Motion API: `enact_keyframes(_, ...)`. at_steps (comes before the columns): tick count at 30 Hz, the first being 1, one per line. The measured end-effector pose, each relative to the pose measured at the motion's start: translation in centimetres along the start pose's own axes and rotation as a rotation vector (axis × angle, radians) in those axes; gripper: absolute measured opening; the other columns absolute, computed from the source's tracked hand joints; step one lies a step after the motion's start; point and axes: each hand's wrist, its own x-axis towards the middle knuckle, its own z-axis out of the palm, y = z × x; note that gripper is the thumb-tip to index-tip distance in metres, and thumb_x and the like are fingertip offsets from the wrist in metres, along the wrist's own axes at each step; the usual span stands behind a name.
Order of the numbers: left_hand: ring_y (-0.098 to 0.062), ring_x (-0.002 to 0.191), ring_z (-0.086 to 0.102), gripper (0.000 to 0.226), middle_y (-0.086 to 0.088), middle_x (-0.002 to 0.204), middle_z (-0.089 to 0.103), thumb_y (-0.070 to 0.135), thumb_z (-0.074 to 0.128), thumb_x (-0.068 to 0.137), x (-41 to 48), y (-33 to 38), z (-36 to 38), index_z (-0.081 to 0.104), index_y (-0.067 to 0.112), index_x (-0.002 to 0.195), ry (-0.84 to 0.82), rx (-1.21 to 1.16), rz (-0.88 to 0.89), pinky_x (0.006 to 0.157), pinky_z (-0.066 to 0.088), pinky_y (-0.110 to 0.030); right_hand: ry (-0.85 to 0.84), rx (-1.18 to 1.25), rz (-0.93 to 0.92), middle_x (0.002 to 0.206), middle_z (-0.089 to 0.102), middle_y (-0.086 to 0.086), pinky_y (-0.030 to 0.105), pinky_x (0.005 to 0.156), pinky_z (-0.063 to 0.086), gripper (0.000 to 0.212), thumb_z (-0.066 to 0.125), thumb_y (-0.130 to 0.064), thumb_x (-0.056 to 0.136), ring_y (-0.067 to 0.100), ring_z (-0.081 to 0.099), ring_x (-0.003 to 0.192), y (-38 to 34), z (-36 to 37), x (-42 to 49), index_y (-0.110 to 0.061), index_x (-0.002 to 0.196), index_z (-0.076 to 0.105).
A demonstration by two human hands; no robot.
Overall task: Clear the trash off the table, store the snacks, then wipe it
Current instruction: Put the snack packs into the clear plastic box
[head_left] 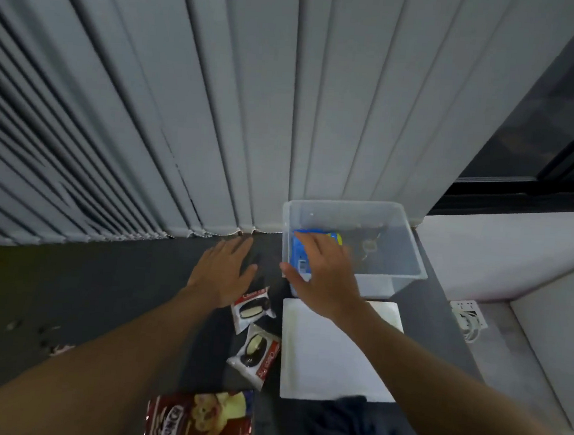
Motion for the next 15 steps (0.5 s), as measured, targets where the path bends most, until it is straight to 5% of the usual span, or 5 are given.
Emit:
enact_keyframes(9, -0.025, 0.149, 0.021, 0.069, -0.007, 0.162, 0.023, 0.052, 0.038, 0.099, -4.0, -5.2, 4.7, 0.016, 0.023, 0.158, -0.165, -0.051, -0.069, 0.120, 0.023, -0.041, -0.284, 0.134, -0.123, 0.120, 0.055, -0.006, 0.022, 0.090, 0.041, 0.045, 0.058, -0.052, 0.089, 0.010, 0.048, 0.107, -3.7, 4.8, -6.5, -0.028, 0.125, 0.050)
enact_keyframes(15, -0.023, 0.150, 0.020, 0.073, -0.005, 0.164, 0.018, 0.052, 0.046, 0.098, -3.5, -7.1, 7.6, 0.013, 0.025, 0.158, -0.294, -0.114, -0.046, 0.120, 0.023, -0.036, -0.589, 0.119, 0.051, 0.129, 0.054, -0.008, 0.036, 0.092, 0.049, 0.062, 0.057, -0.071, 0.078, 0.015, 0.053, 0.112, -4.0, 8.5, -9.8, -0.035, 0.126, 0.042)
